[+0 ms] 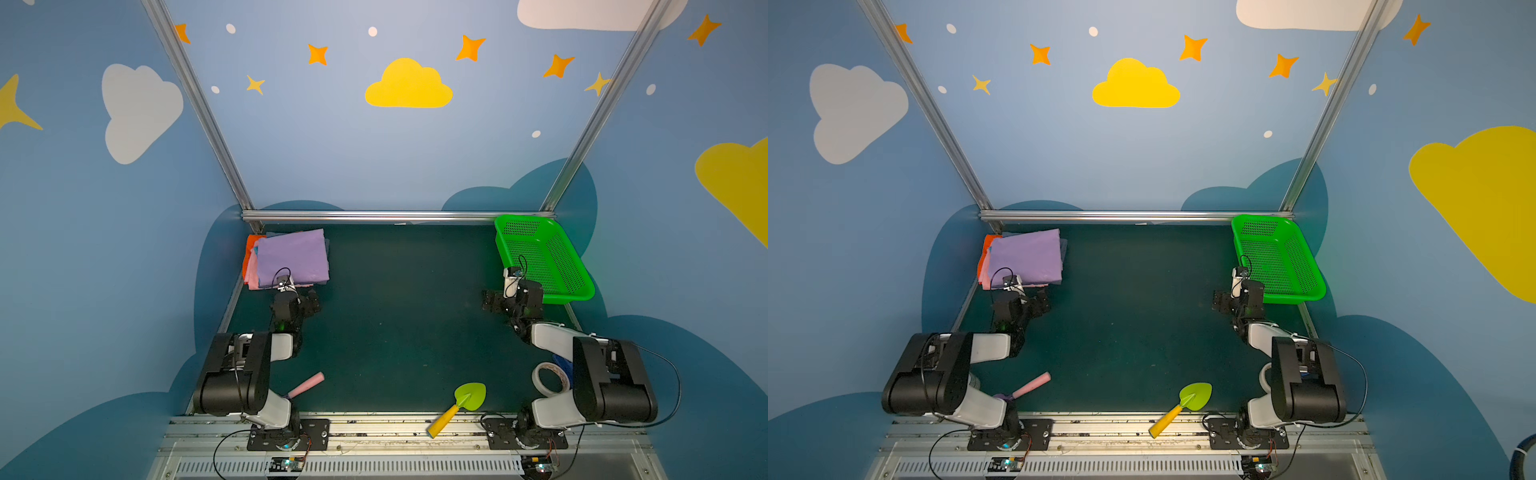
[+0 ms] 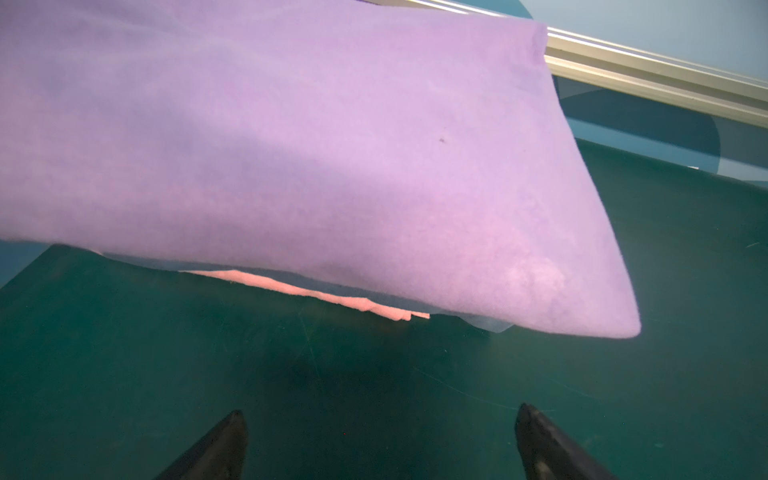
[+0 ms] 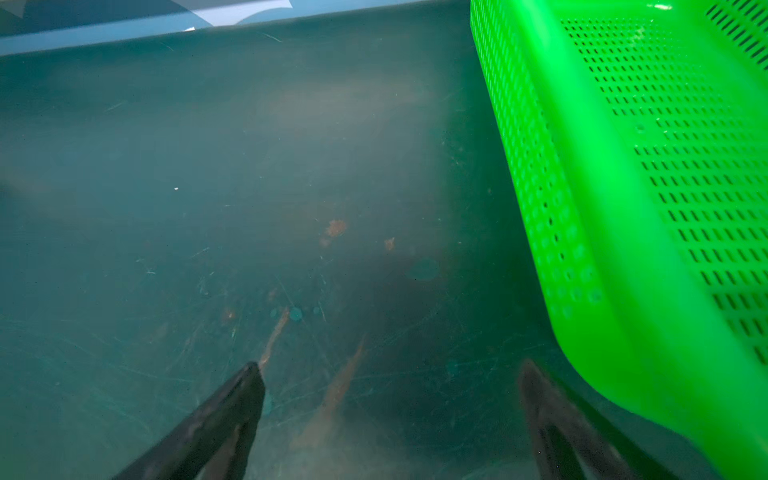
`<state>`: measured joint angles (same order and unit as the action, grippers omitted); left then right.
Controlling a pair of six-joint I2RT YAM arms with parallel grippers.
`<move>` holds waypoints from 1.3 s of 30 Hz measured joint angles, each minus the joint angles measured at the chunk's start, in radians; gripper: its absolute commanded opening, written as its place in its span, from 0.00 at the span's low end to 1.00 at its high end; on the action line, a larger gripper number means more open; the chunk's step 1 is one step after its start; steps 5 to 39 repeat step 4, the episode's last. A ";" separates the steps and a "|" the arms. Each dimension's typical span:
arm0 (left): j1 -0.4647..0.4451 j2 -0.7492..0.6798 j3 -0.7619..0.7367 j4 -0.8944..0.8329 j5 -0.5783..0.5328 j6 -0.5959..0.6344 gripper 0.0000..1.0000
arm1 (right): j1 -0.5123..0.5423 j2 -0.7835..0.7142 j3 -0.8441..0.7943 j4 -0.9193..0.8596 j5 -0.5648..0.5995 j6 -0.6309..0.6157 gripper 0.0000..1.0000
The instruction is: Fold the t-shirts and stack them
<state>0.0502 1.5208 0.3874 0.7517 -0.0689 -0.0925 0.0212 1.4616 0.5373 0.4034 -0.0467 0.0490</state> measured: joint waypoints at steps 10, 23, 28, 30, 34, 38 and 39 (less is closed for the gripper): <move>0.000 0.000 0.000 0.000 0.000 0.003 1.00 | 0.000 0.000 0.000 -0.005 0.000 0.000 0.96; 0.000 0.000 0.000 0.000 0.000 0.003 1.00 | 0.000 0.000 0.000 -0.005 0.000 0.000 0.96; 0.000 0.000 0.000 0.000 0.000 0.003 1.00 | 0.000 0.000 0.000 -0.005 0.000 0.000 0.96; 0.000 0.000 0.000 0.000 0.000 0.003 1.00 | 0.000 0.000 0.000 -0.005 0.000 0.000 0.96; 0.000 0.000 0.000 0.000 0.000 0.003 1.00 | 0.000 0.000 0.000 -0.005 0.000 0.000 0.96; 0.000 0.000 0.000 0.000 0.000 0.003 1.00 | 0.000 0.000 0.000 -0.005 0.000 0.000 0.96; 0.000 0.000 0.000 0.000 0.000 0.003 1.00 | 0.000 0.000 0.000 -0.005 0.000 0.000 0.96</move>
